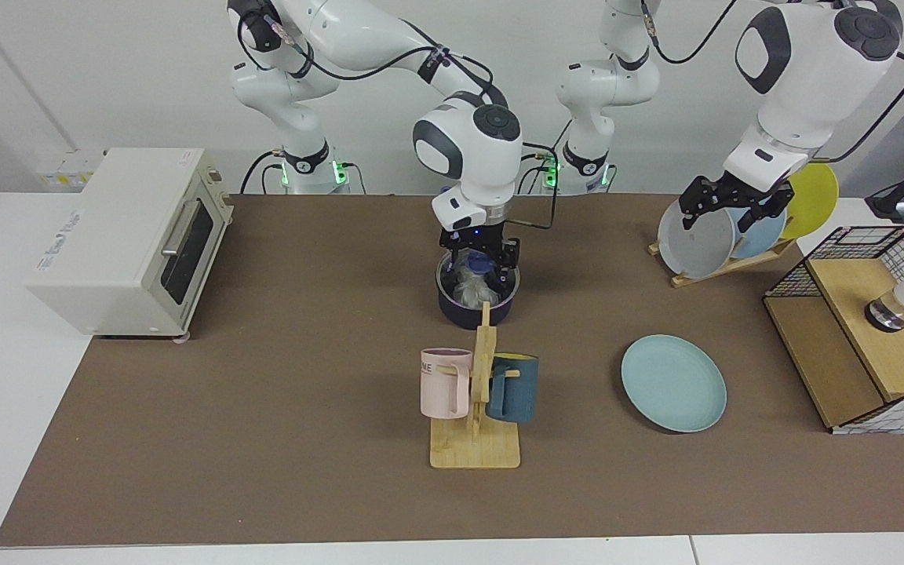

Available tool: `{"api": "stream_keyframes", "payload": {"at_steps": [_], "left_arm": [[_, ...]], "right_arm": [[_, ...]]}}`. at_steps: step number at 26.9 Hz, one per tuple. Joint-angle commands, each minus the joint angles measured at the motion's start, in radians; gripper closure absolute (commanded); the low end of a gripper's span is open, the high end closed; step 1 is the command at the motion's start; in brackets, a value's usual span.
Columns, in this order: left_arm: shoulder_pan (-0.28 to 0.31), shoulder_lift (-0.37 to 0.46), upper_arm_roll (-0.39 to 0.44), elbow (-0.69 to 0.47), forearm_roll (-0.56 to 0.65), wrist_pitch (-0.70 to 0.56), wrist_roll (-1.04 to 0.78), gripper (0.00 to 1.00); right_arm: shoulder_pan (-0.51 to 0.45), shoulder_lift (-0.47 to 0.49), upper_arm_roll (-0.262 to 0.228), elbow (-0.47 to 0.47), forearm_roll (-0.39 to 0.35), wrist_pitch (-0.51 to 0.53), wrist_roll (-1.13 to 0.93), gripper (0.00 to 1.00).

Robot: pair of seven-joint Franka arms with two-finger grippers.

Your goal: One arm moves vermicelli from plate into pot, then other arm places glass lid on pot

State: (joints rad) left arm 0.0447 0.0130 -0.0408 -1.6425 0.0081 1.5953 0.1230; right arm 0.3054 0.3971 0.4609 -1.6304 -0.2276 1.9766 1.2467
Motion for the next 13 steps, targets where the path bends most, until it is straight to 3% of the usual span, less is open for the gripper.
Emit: {"api": "stream_keyframes", "payload": {"at_steps": [1, 13], "left_arm": [[0.001, 0.004, -0.002, 0.021, 0.015, -0.015, 0.014, 0.00], [0.001, 0.002, -0.004, 0.024, 0.015, -0.014, 0.014, 0.00]], "right_arm": [[-0.017, -0.038, 0.018, 0.030, -0.009, -0.062, -0.019, 0.00], [-0.083, -0.205, 0.004, 0.012, 0.068, -0.117, -0.229, 0.00]]}}
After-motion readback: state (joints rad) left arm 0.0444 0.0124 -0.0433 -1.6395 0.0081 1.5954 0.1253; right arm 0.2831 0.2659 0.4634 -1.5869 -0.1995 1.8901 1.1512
